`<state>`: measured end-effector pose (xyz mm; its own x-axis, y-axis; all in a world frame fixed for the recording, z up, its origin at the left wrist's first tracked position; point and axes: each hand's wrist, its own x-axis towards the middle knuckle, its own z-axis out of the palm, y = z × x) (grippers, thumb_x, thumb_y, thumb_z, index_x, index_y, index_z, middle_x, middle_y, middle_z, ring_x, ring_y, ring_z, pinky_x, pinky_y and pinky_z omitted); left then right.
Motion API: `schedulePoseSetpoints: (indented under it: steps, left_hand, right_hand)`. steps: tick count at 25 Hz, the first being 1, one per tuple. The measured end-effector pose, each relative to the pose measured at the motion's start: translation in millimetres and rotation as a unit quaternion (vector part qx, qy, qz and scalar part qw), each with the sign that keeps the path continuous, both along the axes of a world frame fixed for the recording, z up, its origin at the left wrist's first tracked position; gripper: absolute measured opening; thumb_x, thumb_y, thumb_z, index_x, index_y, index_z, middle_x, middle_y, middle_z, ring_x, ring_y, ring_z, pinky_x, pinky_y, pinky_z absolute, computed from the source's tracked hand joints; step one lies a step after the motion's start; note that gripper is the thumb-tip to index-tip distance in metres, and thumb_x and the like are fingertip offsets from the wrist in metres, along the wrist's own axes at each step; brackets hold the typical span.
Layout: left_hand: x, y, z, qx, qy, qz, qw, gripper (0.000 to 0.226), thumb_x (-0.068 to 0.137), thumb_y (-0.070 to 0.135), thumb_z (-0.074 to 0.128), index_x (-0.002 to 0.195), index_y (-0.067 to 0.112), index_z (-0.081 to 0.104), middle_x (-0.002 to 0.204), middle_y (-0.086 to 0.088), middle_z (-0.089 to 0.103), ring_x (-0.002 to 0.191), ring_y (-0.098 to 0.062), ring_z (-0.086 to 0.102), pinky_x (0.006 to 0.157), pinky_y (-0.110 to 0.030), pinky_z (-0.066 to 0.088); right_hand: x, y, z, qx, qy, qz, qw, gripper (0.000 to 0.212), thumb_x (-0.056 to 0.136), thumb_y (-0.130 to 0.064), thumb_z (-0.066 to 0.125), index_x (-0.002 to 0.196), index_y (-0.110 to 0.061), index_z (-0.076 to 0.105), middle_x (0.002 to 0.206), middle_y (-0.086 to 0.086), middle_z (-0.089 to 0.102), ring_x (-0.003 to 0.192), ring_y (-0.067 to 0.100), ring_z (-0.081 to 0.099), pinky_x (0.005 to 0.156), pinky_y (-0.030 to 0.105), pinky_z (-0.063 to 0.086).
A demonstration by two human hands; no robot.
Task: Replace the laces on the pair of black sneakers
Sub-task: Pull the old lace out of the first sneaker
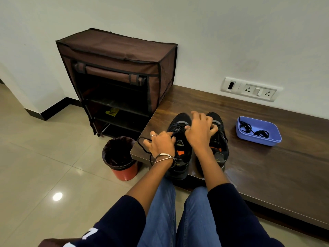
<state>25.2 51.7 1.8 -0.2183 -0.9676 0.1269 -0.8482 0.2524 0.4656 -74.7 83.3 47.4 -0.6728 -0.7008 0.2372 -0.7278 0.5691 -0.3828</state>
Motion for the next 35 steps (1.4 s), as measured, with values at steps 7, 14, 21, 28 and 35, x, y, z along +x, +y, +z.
schedulePoseSetpoints:
  steps: [7, 14, 21, 28, 35]
  left_hand:
    - [0.7, -1.8, -3.8, -0.031, -0.001, -0.015, 0.999, 0.024, 0.095, 0.036, 0.047, 0.106, 0.033, 0.068, 0.102, 0.007, 0.067, 0.108, -0.020, 0.043, 0.092, -0.044, 0.023]
    - [-1.1, -5.1, -7.6, -0.041, 0.003, -0.023, 0.999, 0.023, 0.094, 0.033, 0.048, 0.103, 0.030, 0.069, 0.099, 0.005, 0.067, 0.104, -0.021, 0.046, 0.090, -0.043, 0.024]
    - [-1.3, -10.8, -7.8, -0.019, 0.001, -0.073, 0.997, 0.023, 0.095, 0.031, 0.051, 0.109, 0.020, 0.065, 0.105, -0.004, 0.059, 0.097, -0.029, 0.058, 0.072, -0.038, 0.046]
    - [0.6, -9.5, -8.4, -0.028, 0.019, -0.076, 0.996, 0.021, 0.096, 0.032, 0.051, 0.107, 0.021, 0.064, 0.102, -0.004, 0.057, 0.094, -0.028, 0.058, 0.063, -0.035, 0.042]
    - [-1.0, -11.5, -9.6, -0.022, 0.023, -0.074, 0.997, 0.022, 0.096, 0.029, 0.050, 0.108, 0.018, 0.064, 0.104, -0.005, 0.057, 0.097, -0.030, 0.056, 0.065, -0.036, 0.041]
  right_hand:
    - [11.4, -7.0, -23.9, 0.110, 0.107, 0.098, 0.983, 0.012, 0.089, -0.014, 0.058, 0.097, -0.017, 0.066, 0.114, 0.004, 0.059, 0.110, 0.025, 0.054, 0.096, 0.045, 0.034]
    - [15.0, 17.5, -2.9, -0.416, -0.204, -0.098, 0.881, 0.012, 0.088, -0.011, 0.065, 0.081, -0.008, 0.056, 0.076, -0.001, 0.061, 0.078, 0.019, 0.059, 0.073, 0.041, 0.049]
    - [15.3, 3.2, -4.1, 0.057, 0.082, -0.011, 0.995, 0.038, 0.086, -0.020, 0.067, 0.122, -0.024, 0.057, 0.150, 0.006, 0.032, 0.136, 0.037, 0.021, 0.106, 0.059, 0.021]
    - [14.8, -0.5, -27.6, 0.005, 0.000, 0.028, 1.000, 0.010, 0.087, -0.020, 0.062, 0.090, -0.018, 0.071, 0.104, 0.001, 0.067, 0.104, 0.026, 0.059, 0.092, 0.044, 0.040]
    - [18.3, 11.7, -17.6, -0.429, -0.354, -0.103, 0.825, 0.013, 0.094, -0.008, 0.056, 0.083, -0.014, 0.054, 0.087, 0.008, 0.070, 0.074, 0.021, 0.072, 0.070, 0.042, 0.059]
